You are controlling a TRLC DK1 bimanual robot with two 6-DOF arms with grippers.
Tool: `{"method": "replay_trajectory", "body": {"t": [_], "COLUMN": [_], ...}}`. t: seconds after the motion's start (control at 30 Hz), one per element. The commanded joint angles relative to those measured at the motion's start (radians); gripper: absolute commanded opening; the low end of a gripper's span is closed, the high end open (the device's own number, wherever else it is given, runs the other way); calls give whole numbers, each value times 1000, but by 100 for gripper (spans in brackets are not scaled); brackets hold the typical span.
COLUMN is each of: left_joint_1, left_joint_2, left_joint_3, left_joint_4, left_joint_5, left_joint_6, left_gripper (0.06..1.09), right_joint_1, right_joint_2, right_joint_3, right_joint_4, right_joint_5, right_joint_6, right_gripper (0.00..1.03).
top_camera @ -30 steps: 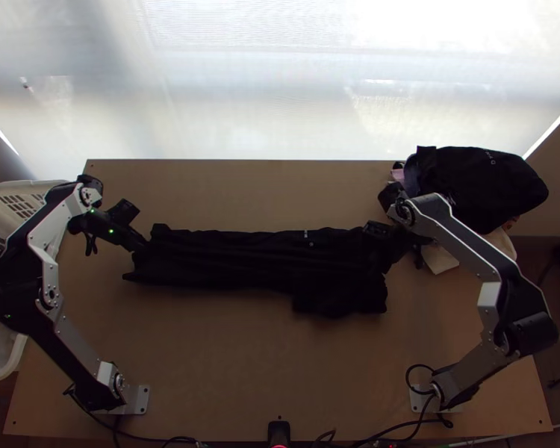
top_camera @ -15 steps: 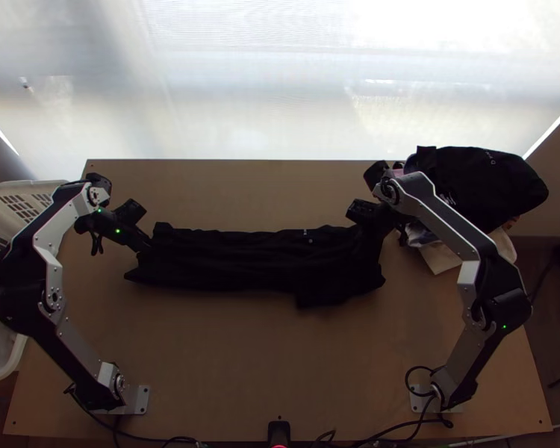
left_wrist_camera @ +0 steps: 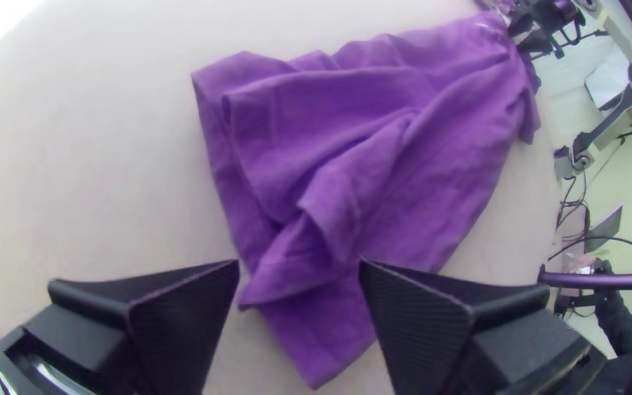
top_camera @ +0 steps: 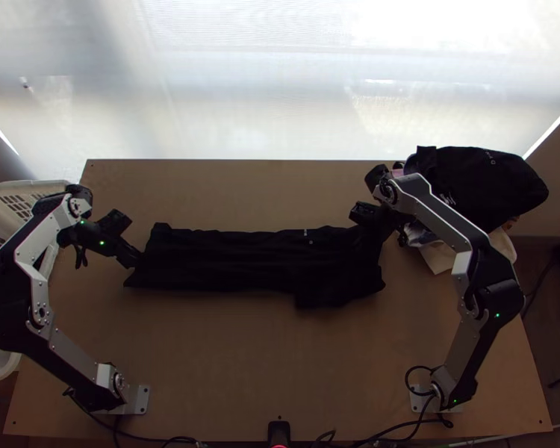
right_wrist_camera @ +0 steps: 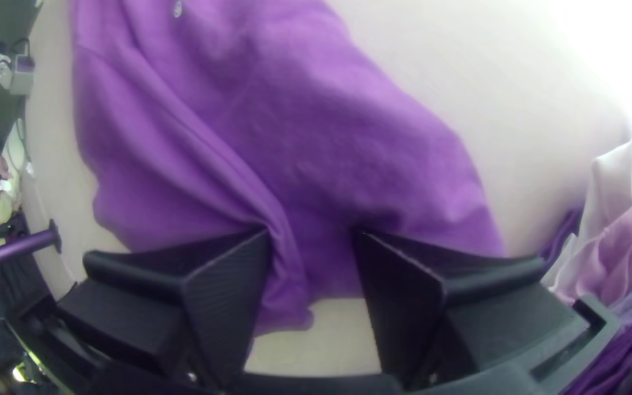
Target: Fold the t-shirt
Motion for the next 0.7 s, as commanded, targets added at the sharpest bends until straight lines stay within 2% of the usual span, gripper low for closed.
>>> {"method": "replay_trajectory", "body": {"t": [0.0,0.07,0.23,0.5,0.57,0.67], "left_joint_1": [54,83,149,80,51,-3], "left_joint_2": [-22,8,5,-243,-332,-466], "left_joint_3": [22,99,220,96,11,-124], "left_joint_4": [31,16,-12,21,73,180], "left_joint_5": [-1,-1,19,79,79,77], "left_joint_6": [13,2,-7,-101,-106,-110], "left_gripper": [104,104,104,104,104,104], "right_joint_1": [-2,-2,-21,-90,-91,-64], "right_joint_2": [8,2,-70,-205,-245,-299], "right_joint_3": [8,11,2,-1,-2,8], "right_joint_4": [5,3,-11,-28,-22,-8], "right_joint_5": [10,14,27,37,89,96], "right_joint_6": [13,24,25,57,80,129], "right_gripper": [77,91,98,98,96,80]}}
